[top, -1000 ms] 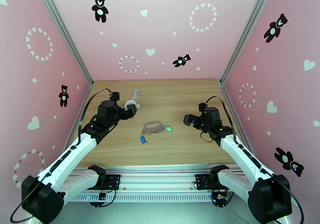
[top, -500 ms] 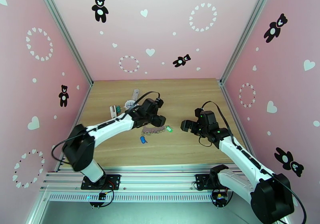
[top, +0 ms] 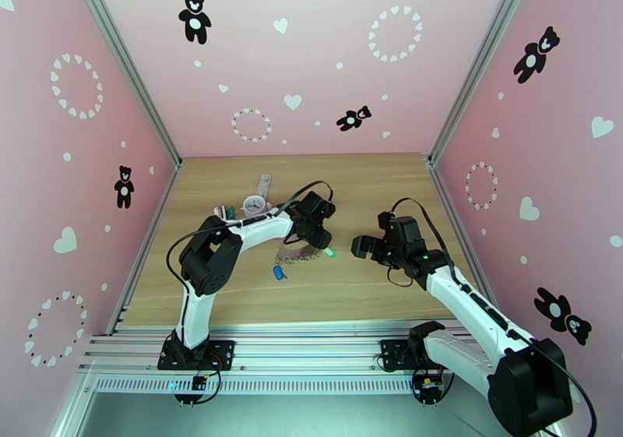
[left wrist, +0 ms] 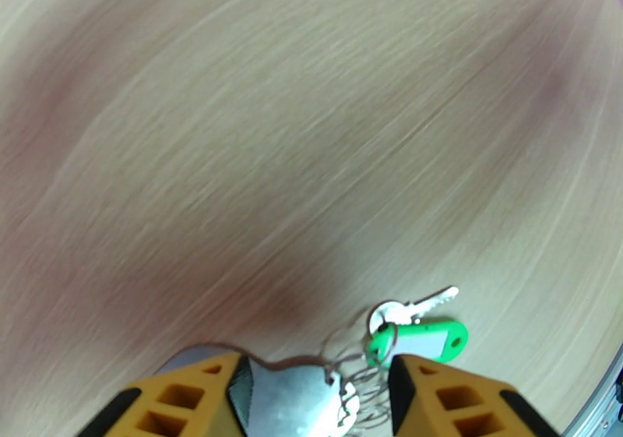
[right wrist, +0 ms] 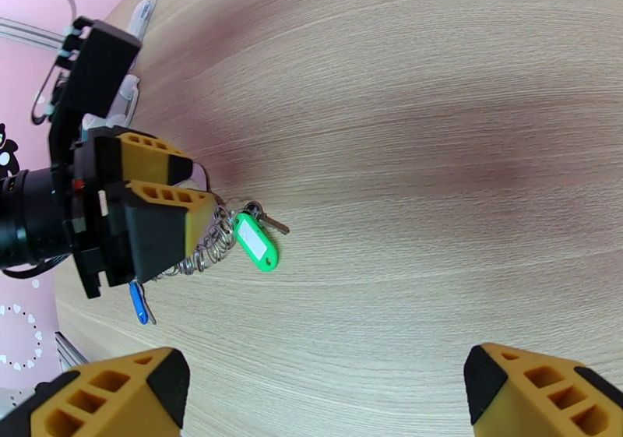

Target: Remove the keys from the keyring

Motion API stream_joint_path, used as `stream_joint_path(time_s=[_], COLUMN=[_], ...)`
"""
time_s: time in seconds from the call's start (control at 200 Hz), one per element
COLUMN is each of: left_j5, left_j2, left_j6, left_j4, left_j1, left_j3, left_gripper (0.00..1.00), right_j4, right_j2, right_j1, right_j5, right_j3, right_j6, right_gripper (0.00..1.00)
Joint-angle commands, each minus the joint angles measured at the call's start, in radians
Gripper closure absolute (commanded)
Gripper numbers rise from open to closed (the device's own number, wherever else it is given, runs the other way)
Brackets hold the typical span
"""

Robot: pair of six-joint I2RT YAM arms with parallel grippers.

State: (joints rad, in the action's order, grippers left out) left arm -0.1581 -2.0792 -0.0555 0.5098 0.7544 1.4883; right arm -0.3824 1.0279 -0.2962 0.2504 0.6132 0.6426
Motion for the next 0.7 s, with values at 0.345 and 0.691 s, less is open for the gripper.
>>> stream_joint_path(time_s=[0.345, 0.691], left_j5=[-0.116, -0.127], left_j2=[-0.015, 0.002], left_j6=[0.029, 0.051], left_j4=[0.013, 0.006], left_j1=[0.002, 0.002], left_j3=[-0.013, -0.039], left_gripper=[0.52, 0.6], right_j4=[-0.003, -0.002], right_j2=[0.031, 0.035], right_j1=[-0.002, -0.002], right_j5=[0.032, 0.041], right_j3=[0.016, 0.02], right_j6=[-0.019, -0.025], right_gripper=[0.01, 0.01])
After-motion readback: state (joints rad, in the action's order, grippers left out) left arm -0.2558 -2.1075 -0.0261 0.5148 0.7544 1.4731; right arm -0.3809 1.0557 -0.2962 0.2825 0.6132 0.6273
